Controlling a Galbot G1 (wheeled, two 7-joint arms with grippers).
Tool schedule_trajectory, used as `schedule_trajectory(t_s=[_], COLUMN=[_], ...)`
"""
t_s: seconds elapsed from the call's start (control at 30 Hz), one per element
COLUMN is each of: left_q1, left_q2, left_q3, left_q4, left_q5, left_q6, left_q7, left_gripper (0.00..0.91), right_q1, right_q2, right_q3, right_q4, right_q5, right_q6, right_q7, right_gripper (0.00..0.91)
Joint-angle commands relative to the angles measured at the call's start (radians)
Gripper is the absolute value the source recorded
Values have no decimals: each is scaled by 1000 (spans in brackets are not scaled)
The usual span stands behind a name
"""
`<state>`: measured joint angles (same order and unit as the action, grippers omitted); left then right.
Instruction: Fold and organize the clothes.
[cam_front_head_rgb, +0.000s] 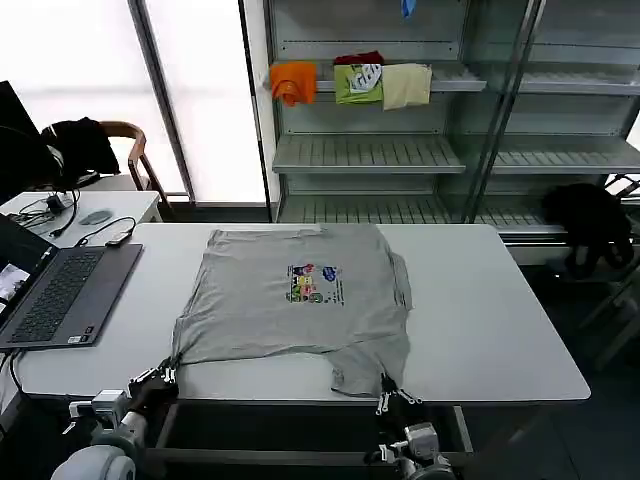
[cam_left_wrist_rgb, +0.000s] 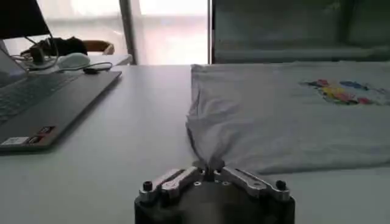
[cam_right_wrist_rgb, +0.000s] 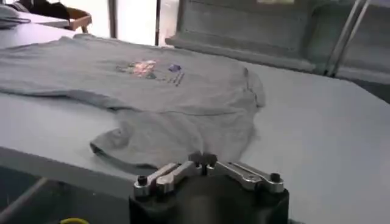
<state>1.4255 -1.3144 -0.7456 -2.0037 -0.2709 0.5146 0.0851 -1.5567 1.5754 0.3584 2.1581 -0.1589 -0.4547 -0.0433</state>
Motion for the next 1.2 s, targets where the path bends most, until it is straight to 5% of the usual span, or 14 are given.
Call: schedule_trajectory(t_s=[0.03, 0.37, 0.8, 1.2], left_q1=[-22, -136, -334, -431], left_q2=[-1, -6, 13, 13], left_q3=[-20, -19, 21, 57], left_q4=[-32, -12, 165, 302], left_q5=[-135, -212, -213, -155], left_q6=[-100, -77, -53, -51], left_q7=[-14, -17, -37, -36], left_gripper=[0, 0, 0, 10], right_q1=[2, 184, 540, 752], right_q2=[1, 11, 23, 50], right_q3=[7, 3, 15, 16], right_q4=[49, 17, -288, -521], right_q5=[89, 97, 131, 126], right_q6=[154, 120, 34, 31], right_q7=[9, 38, 51, 39], right_gripper=[0, 0, 0, 0])
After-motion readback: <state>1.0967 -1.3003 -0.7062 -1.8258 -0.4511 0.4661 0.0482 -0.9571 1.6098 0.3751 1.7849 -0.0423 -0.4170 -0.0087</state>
